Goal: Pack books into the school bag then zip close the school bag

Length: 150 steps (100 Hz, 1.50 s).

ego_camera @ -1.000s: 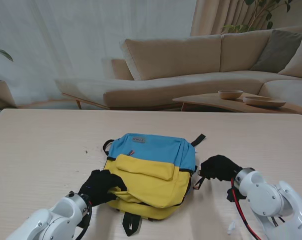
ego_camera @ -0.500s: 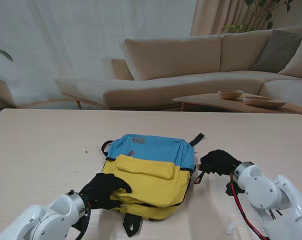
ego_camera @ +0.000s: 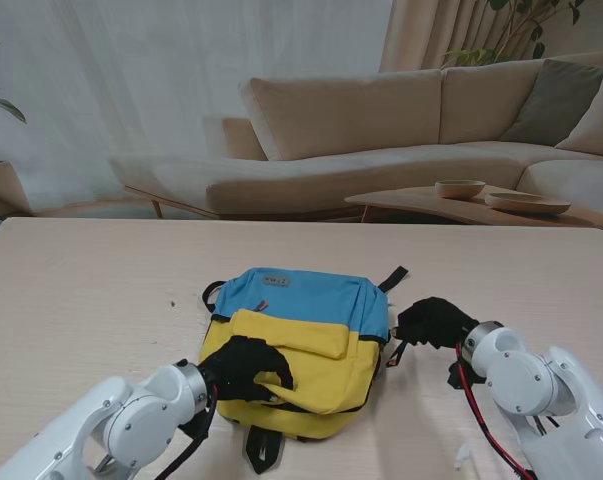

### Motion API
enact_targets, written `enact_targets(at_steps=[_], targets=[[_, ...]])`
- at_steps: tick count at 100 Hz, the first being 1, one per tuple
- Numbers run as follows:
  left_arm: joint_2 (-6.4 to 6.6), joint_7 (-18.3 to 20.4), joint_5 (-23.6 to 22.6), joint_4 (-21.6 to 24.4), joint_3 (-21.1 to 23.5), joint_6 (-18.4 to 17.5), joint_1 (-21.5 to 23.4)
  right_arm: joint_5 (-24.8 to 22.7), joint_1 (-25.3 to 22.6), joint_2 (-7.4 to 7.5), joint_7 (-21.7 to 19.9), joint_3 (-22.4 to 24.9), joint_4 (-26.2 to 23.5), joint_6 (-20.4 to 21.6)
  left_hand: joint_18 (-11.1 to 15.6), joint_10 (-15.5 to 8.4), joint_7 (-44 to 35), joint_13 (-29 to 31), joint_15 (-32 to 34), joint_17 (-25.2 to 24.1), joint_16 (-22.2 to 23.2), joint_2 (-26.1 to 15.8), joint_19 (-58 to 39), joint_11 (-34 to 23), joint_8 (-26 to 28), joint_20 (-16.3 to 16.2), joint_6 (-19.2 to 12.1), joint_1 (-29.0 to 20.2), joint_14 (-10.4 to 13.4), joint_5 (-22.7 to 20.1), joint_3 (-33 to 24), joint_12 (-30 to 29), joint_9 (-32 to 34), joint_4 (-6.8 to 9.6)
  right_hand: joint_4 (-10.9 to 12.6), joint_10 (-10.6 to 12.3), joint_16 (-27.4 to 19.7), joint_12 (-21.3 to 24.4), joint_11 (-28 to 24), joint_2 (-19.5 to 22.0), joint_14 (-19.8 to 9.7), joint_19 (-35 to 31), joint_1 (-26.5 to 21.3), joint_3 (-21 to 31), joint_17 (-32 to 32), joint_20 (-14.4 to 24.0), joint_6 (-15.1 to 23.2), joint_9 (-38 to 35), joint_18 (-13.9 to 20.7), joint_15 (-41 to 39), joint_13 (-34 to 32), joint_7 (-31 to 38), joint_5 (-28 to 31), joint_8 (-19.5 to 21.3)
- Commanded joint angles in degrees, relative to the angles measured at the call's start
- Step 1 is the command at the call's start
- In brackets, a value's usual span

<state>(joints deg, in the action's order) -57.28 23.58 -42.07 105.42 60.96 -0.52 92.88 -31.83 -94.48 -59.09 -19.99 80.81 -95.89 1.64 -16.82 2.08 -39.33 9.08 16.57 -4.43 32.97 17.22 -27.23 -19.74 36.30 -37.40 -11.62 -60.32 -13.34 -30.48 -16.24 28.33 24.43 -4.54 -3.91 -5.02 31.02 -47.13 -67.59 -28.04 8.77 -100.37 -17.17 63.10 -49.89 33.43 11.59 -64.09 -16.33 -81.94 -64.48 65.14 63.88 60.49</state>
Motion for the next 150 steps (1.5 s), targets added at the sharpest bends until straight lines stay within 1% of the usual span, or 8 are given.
enact_targets(at_steps=[1, 50, 82, 86, 94, 103, 125, 150], targets=[[-0.44, 1.2, -0.6, -0.4, 0.1, 0.3, 0.6, -0.4, 1.4, -0.53, -0.2, -0.8, 0.8, -1.1, -0.1, 0.3, -11.8, 1.1, 1.0, -0.7, 0.4, -3.3, -0.5, -2.2, 7.9, -1.0, -3.0, -6.1, -0.6, -7.2, 0.9, 1.6, 3.3, 0.46, 1.8, 1.4, 0.4, -0.8, -1.5, 0.4, 0.0, -6.9, 1.6, -1.6, -1.4, -0.4, -0.9, -2.0, 1.1, -2.7, -3.3, 2.5, 2.1, 1.4], [-0.07, 3.0, -0.3, -1.0, 0.0, 0.2, 0.5, -0.3, 14.7, -2.48, 7.2, -10.0, 12.2, -12.1, 0.5, 0.3, -11.8, -0.6, 0.3, -1.0, -1.0, -3.8, 0.4, -3.0, 22.2, 0.1, -3.1, -5.3, 0.2, -8.7, -1.3, 2.9, 3.9, 0.55, 1.7, 1.7, 0.5, -1.2, -2.0, 0.5, -0.4, -7.3, 1.7, -1.6, -2.0, -0.6, -0.9, -1.8, 1.1, -3.3, -3.4, 2.9, 1.9, 2.1], [-0.23, 2.3, 0.3, -1.3, 0.1, 0.6, 0.6, 1.8, 14.7, -2.43, 6.3, -9.4, 13.3, -10.5, 0.5, 0.1, -6.6, -0.7, -0.1, -1.0, -0.7, -0.9, 0.7, -2.4, 9.8, -0.6, -3.5, -4.4, 0.2, -2.2, -0.1, 2.4, 2.2, 0.81, -1.2, -0.8, 2.1, 1.8, 3.0, -2.1, 2.8, -1.5, 0.6, -3.2, 6.4, 0.8, 2.4, 6.5, -0.7, 2.7, 6.0, -4.3, -3.9, -2.2], [-0.21, 2.4, 0.3, -1.2, 0.2, 0.4, 0.7, 1.9, 14.3, -2.26, 5.6, -9.0, 12.9, -9.9, 0.6, 0.2, -4.7, -0.9, -0.2, -1.0, -0.8, 0.5, 1.0, -1.9, 6.9, -0.5, -2.9, -1.6, 0.3, 0.7, -2.1, 2.0, 1.0, 0.93, -2.0, -1.4, 2.7, 2.4, 3.9, -3.2, 3.0, -0.6, 0.4, -4.0, 7.5, 1.3, 5.2, 8.3, -0.7, 3.5, 7.8, -8.1, -6.6, -4.7], [-0.21, 2.4, 0.6, -1.0, 0.7, 0.0, 1.1, 2.0, 13.5, -1.96, 4.3, -8.2, 12.0, -8.8, 0.4, 0.3, 1.0, -1.5, -0.7, -1.0, -0.9, 1.8, 1.8, -0.5, 2.2, -0.2, -0.2, 6.9, 0.3, 5.0, -9.9, 1.2, -1.5, 0.28, -2.5, -1.2, 4.0, 3.5, 5.0, -3.6, 3.2, 1.2, 0.7, -6.6, 9.6, 2.2, 9.5, 11.4, -0.7, 5.1, 10.6, -15.5, -15.6, -27.6], [-0.20, 2.6, 1.1, -0.5, 1.4, -0.4, 1.6, 2.3, 12.3, -1.72, 3.3, -7.0, 10.6, -7.8, 0.3, 0.3, 6.4, -2.2, -1.3, -1.3, -1.1, 0.1, 2.8, 0.9, -2.4, -0.3, 2.2, 15.5, 0.6, 10.0, -15.4, 0.4, -3.8, 2.03, -0.7, -1.1, 4.2, 4.1, 6.1, 0.4, 3.3, 2.3, 3.7, -7.7, 11.3, 2.3, 7.8, 14.0, -0.7, 6.3, 13.0, -29.3, -21.4, -41.5], [-0.31, 2.5, 3.2, 1.5, 4.3, -1.9, 3.7, 3.0, 8.9, -1.91, 4.4, -4.2, 6.9, -5.9, 0.7, -0.4, 13.1, -3.7, -3.6, -1.8, -1.9, 0.2, 6.7, 4.0, -8.8, -0.4, 3.9, 23.3, 1.3, 19.8, -11.5, -1.8, -8.6, 1.40, 2.7, -0.4, 4.0, 7.2, 10.3, 5.7, 2.4, 5.1, 7.7, -12.9, 15.7, 2.4, 3.6, 21.1, -0.5, 10.9, 18.4, -41.4, -36.6, -41.7], [-1.10, -0.3, 3.5, 5.7, 9.5, -2.2, 7.7, 3.4, 4.0, -2.61, 8.2, -1.4, 0.5, -3.1, 0.4, 0.7, 13.9, -3.7, -5.5, -1.3, -2.3, -3.4, 10.7, 4.9, -10.6, -1.6, 5.3, 23.9, 1.0, 19.2, -6.3, -2.3, -8.2, 1.82, 3.0, -0.7, -1.1, 18.8, 20.8, 6.0, 2.0, 11.4, 5.3, -12.6, 23.2, 2.0, 0.5, 24.2, -2.2, 26.6, 23.5, -39.2, -37.3, -40.9]])
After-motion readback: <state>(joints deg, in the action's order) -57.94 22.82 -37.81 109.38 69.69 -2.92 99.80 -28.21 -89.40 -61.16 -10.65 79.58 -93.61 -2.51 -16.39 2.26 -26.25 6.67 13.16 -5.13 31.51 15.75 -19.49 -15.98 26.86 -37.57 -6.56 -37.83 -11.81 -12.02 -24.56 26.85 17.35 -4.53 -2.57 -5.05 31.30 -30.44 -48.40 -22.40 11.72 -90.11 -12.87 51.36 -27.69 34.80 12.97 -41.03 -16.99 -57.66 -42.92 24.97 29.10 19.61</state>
